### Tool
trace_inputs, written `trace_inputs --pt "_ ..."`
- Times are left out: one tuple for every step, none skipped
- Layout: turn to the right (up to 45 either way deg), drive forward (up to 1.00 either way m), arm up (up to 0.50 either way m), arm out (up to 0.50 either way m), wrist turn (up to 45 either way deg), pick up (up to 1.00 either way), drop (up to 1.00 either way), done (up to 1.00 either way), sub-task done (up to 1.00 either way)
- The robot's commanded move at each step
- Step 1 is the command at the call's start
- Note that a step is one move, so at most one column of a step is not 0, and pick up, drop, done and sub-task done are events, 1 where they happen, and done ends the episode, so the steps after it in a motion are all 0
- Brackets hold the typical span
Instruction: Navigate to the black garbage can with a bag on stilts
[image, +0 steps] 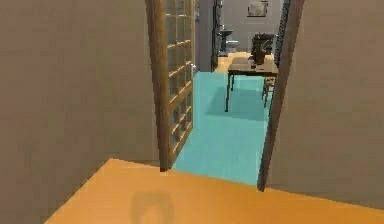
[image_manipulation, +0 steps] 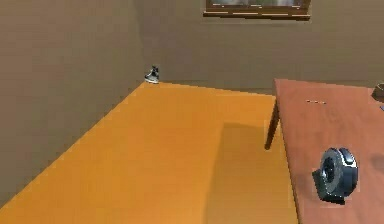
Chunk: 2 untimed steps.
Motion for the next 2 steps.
trace_inputs --pt "0.0 1.0 0.0 0.0 0.0 0.0 0.0 0.0 0.0" --pt "-6.0 0.0 0.0 0.0 0.0 0.0 0.0 0.0 0.0"
